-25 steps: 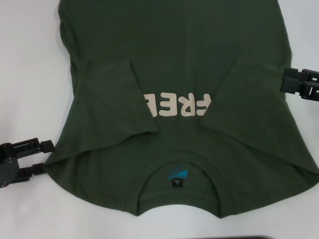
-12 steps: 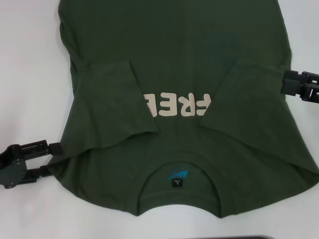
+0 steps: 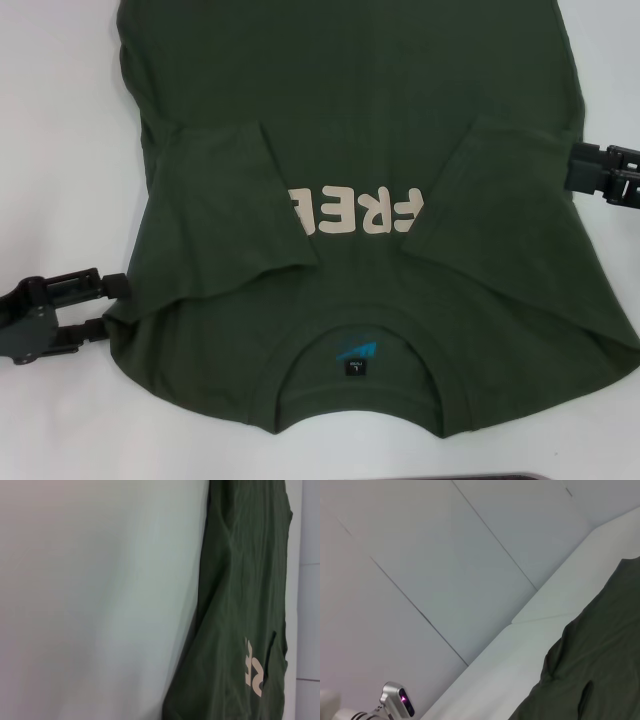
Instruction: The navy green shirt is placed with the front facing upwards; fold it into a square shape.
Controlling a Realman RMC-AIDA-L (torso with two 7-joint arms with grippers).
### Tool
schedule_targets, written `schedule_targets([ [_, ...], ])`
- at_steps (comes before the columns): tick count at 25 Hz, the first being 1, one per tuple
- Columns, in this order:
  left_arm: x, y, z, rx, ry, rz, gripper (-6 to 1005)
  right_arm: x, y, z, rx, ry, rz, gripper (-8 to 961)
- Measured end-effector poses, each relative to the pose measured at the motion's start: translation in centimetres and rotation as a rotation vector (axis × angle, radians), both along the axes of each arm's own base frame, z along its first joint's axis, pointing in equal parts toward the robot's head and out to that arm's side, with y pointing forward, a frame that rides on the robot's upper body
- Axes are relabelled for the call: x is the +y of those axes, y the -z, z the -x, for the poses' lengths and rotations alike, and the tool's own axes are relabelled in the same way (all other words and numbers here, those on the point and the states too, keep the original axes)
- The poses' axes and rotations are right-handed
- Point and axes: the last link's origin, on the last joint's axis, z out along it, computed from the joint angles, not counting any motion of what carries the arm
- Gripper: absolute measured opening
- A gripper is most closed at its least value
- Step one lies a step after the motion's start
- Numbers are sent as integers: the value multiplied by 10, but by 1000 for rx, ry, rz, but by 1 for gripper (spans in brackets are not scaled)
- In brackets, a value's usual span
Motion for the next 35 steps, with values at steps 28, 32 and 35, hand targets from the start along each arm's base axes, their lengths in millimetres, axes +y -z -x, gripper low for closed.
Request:
schedule_targets([
  [28,3,4,1,27,-25,33,835,0,-3,-1,-4,-3,-4,886],
  [32,3,3,2,33,-26,30,833,0,-2,0,2,-3,-1,886],
  [35,3,4,2,34,-26,37,831,0,-1,-1,7,0,2,886],
])
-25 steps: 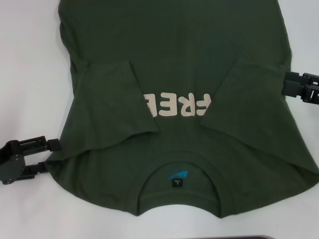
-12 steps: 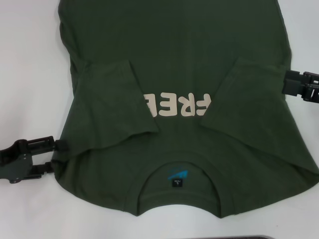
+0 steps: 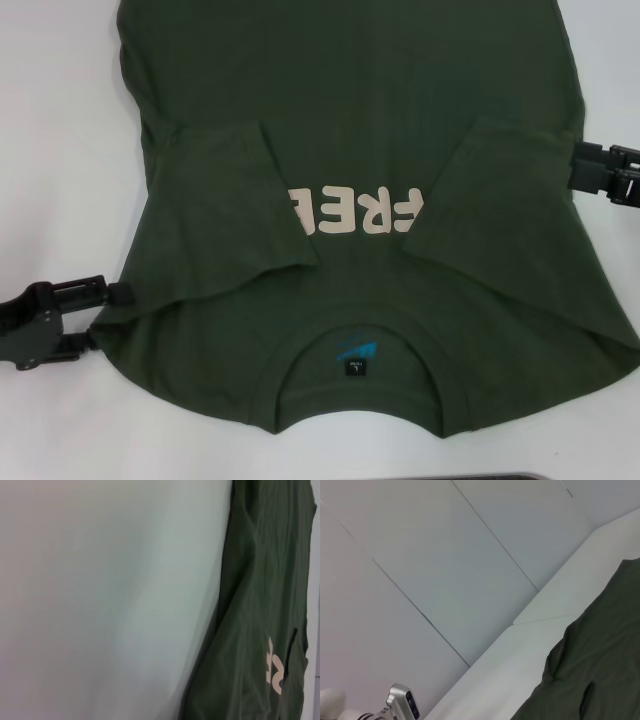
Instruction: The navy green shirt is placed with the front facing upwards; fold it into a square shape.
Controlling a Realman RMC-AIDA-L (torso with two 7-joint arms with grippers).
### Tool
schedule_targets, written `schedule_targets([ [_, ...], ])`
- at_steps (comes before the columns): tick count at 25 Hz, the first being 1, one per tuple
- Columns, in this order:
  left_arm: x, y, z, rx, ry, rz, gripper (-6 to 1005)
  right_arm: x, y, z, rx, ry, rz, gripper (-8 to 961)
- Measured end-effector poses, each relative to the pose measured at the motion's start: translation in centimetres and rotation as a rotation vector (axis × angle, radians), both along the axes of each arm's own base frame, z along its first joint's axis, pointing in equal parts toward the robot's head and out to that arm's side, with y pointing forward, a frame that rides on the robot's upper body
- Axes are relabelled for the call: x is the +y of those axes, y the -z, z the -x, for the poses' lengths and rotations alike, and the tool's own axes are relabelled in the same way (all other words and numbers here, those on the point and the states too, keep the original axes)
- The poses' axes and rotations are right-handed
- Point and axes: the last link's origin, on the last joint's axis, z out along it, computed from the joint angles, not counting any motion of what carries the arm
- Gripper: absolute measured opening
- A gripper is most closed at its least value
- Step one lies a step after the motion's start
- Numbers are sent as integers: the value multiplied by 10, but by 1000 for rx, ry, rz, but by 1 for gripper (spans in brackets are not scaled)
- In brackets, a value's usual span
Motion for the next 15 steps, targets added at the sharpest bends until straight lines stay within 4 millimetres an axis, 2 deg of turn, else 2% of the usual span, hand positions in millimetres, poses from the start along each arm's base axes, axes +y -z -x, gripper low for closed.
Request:
schedule_targets([
  [8,0,1,-1,-3,-2,3,827,0,-1,0,1,-1,-1,886],
  [14,2,-2,-9,3,35,2,824,-1,-1,-1,2,1,-2,885],
  [15,2,-2,-10,4,36,6,789,-1,-1,-1,2,1,-2,885],
])
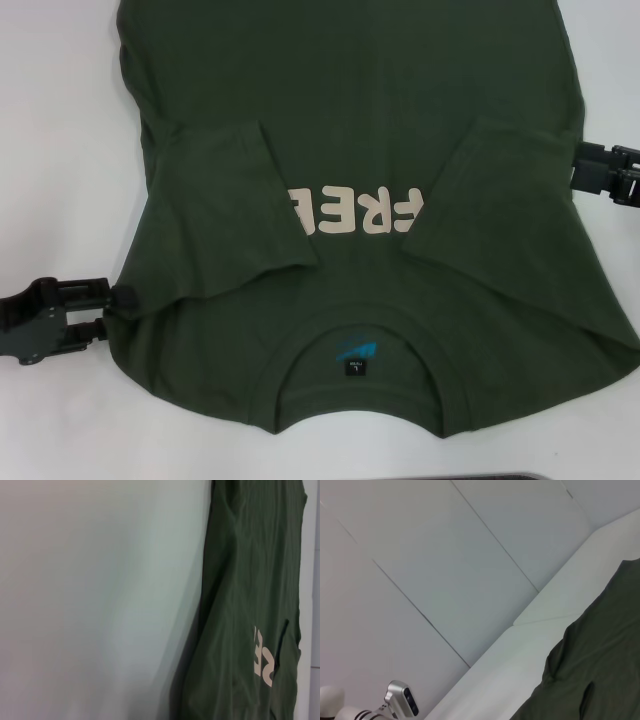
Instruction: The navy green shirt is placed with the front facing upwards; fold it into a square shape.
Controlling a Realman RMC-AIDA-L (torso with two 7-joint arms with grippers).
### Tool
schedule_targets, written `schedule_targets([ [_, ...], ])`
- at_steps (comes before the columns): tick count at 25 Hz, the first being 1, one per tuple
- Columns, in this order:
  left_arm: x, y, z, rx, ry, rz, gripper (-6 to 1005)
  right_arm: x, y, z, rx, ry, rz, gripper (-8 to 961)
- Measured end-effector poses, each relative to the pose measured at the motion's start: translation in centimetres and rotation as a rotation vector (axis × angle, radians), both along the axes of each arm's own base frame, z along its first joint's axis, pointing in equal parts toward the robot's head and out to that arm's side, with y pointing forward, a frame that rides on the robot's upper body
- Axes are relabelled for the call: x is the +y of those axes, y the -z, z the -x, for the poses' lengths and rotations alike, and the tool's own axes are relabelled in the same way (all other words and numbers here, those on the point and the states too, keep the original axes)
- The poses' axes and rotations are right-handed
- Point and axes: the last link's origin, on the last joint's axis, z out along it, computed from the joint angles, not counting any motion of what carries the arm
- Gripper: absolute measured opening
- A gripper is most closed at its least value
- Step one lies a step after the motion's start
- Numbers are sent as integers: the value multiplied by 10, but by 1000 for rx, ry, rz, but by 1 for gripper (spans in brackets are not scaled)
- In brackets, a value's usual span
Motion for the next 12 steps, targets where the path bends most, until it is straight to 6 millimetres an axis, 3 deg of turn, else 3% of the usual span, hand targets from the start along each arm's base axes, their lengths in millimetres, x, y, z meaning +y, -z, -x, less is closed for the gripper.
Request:
schedule_targets([
  [12,-4,1,6,28,-35,20,379,-1,0,-1,6,5,-1,885],
])
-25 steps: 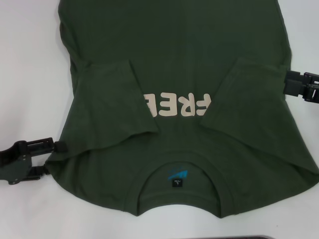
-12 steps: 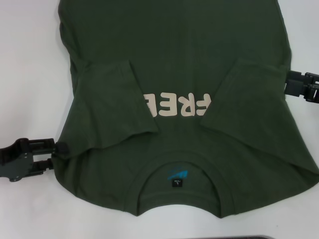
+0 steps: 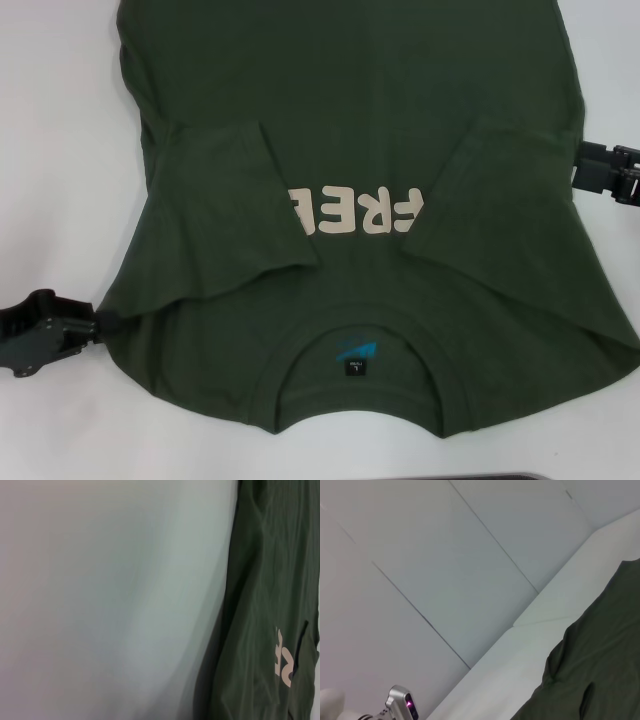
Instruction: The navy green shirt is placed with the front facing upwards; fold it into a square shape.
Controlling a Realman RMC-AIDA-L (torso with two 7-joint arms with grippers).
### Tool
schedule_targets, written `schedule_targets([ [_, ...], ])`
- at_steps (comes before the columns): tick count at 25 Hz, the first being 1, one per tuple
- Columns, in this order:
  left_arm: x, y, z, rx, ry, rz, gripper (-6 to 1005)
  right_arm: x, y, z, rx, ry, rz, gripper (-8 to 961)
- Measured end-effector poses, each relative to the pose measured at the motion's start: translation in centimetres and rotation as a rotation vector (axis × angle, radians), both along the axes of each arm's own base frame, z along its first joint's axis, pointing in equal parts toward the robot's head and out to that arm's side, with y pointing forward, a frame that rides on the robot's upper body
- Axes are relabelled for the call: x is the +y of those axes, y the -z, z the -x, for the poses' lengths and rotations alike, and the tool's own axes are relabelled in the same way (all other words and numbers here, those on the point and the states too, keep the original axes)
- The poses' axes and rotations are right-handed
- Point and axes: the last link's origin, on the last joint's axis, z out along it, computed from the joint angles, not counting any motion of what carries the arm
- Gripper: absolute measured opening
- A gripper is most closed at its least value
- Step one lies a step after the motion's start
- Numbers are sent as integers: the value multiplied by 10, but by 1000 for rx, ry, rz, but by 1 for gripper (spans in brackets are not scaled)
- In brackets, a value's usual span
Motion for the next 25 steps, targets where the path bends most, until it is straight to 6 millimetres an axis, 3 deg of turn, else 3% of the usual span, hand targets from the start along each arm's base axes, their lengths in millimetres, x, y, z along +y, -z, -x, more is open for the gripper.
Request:
schedule_targets([
  [5,0,0,-1,3,14,13,173,0,0,-1,-2,5,-2,886],
  [11,-1,-7,-13,-68,101,8,36,0,-3,-3,-11,16,2,886],
  [18,4,-10,-23,-102,165,11,35,-6,-20,-29,-127,193,157,885],
  [23,9,-9,-23,-87,163,1,35,-17,-47,-52,-233,425,349,885],
  [25,10,-9,-23,-84,162,-1,35,-19,-51,-53,-240,439,371,885],
])
